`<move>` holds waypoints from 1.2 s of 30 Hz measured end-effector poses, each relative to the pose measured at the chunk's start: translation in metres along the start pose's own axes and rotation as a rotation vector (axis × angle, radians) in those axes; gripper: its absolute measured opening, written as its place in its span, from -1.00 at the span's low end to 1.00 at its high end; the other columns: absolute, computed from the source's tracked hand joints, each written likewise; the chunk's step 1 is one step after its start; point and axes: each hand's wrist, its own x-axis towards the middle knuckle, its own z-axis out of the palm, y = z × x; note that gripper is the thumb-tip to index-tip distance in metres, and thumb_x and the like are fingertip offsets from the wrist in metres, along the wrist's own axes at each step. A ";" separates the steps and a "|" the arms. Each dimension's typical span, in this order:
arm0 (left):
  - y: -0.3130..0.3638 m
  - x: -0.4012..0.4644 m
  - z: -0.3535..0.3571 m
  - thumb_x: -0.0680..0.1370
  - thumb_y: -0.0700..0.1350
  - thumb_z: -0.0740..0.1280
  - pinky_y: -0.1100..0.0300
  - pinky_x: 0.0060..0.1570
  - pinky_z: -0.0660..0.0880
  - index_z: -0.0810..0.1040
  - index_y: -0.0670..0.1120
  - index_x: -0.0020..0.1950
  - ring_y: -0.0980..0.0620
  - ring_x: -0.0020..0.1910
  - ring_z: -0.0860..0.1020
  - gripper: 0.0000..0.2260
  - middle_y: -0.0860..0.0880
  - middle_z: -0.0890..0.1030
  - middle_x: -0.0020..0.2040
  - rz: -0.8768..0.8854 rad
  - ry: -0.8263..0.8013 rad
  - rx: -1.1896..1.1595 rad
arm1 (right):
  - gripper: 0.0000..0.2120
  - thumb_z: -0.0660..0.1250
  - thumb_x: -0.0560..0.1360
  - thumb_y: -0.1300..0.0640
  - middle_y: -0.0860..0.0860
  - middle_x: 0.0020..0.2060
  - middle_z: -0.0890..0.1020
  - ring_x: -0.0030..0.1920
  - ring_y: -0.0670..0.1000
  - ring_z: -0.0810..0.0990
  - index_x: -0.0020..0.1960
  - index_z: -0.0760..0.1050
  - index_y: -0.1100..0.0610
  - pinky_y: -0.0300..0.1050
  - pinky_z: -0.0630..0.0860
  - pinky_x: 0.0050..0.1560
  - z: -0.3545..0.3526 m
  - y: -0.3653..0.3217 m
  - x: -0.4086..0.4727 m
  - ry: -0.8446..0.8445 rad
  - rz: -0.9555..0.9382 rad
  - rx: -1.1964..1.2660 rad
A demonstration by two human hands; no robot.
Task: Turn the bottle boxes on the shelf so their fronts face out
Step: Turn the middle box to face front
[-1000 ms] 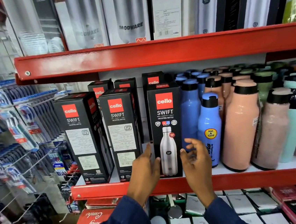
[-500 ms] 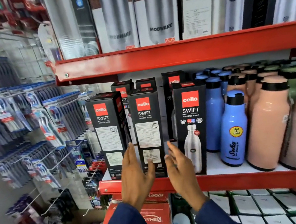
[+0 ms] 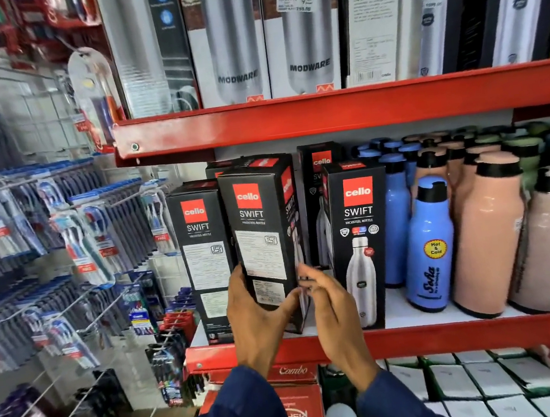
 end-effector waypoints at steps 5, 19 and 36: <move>-0.004 -0.002 -0.014 0.24 0.04 0.60 -0.02 0.27 0.53 0.31 0.09 0.42 0.09 0.26 0.55 -0.19 0.05 0.56 0.29 -0.011 -0.044 -0.087 | -0.66 0.18 0.61 0.21 -0.06 0.24 0.57 0.24 -0.16 0.54 0.35 0.43 0.02 -0.38 0.45 0.19 -0.013 -0.004 0.009 0.110 -0.063 -0.081; -0.016 0.023 -0.011 0.60 0.04 0.14 0.11 0.21 0.49 -0.02 0.18 0.59 0.02 0.06 0.60 -0.40 0.28 0.54 0.17 0.058 -0.498 -0.062 | -0.58 0.32 0.55 0.22 -0.14 0.17 0.50 -0.03 -0.57 0.42 0.39 0.41 0.16 -0.66 0.34 -0.02 0.006 0.015 0.016 0.128 0.073 -0.096; -0.047 0.008 -0.034 0.60 -0.01 0.28 0.20 -0.09 0.59 0.26 0.05 0.52 0.08 -0.26 0.59 -0.52 -0.02 0.63 -0.20 0.049 -0.510 0.097 | -0.68 0.33 0.53 0.27 -0.05 0.11 0.65 0.04 -0.35 0.60 0.28 0.55 0.14 -0.53 0.46 0.05 0.017 0.028 -0.011 0.346 0.034 -0.157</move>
